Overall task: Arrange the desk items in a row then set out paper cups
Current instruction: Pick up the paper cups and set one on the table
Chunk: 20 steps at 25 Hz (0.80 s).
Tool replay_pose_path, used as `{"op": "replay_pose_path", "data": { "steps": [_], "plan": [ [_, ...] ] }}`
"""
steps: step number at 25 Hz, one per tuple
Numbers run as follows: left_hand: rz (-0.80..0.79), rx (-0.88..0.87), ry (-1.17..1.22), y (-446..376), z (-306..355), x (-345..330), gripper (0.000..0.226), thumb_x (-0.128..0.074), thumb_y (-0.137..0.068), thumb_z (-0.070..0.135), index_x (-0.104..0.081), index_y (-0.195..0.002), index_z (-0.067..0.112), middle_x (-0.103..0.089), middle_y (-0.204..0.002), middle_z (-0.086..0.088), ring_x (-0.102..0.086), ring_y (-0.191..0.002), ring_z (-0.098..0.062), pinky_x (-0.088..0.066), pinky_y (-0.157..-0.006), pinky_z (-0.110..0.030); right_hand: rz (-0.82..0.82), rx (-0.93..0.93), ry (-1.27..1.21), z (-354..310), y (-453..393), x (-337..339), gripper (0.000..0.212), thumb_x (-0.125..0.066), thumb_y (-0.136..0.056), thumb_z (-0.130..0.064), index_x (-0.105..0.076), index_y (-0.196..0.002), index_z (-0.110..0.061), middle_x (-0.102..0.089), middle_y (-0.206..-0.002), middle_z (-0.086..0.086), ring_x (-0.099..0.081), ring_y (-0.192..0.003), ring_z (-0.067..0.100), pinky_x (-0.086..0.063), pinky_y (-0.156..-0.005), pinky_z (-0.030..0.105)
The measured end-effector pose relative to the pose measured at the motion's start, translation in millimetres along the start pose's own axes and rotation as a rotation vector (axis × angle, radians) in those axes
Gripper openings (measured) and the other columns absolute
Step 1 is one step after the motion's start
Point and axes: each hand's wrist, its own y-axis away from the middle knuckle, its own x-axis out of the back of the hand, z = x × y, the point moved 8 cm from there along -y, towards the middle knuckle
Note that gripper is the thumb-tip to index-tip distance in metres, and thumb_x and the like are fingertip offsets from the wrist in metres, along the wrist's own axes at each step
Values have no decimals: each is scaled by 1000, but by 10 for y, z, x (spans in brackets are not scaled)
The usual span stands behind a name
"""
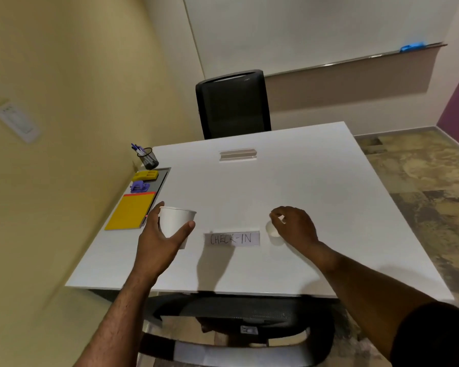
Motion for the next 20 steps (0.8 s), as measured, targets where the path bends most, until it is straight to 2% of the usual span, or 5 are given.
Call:
{"op": "replay_pose_path", "data": {
  "steps": [6,9,12,16,20],
  "plan": [
    [47,-89,68,805,575,-235,97,-74,-77,53,-17,-153,33,-45,-148,2,-56,-118,-17,-51,-92,-33,-50,60,-292,-437,655,714,22,-58,-92,-34,-70,-106,-22,-73,-100,-5,-67,-87,13,-48,-77,21],
    [-19,-104,136,1273,923,-628,88,-75,-76,51,-23,-145,33,-52,-128,1,-59,-92,-4,-49,-66,-16,-125,137,-329,-553,1113,1132,29,-54,-93,-40,-59,-121,-32,-65,-100,-18,-64,-84,1,-48,-74,16],
    [-89,-127,229,1727,1217,-1075,72,-77,-76,47,-25,-125,37,-50,-116,3,-57,-87,1,-47,-50,-7,-152,213,-326,-496,1526,1600,34,-50,-95,-41,-46,-129,-41,-59,-119,-24,-60,-85,-9,-46,-71,11],
    [-244,-74,334,2182,1525,-1738,64,-75,-76,51,-30,-119,37,-50,-115,7,-57,-92,0,-49,-63,-18,-140,210,-283,-110,1929,2211,36,-50,-96,-36,-46,-132,-40,-47,-136,-23,-56,-90,-14,-42,-67,4],
    [-476,-105,387,2534,1885,-2593,62,-75,-72,59,-43,-120,37,-56,-118,12,-62,-101,-5,-56,-62,-21,-67,90,-266,605,2149,2754,29,-55,-95,-31,-60,-123,-26,-59,-125,-16,-60,-84,-1,-47,-70,9]
  ]
}}
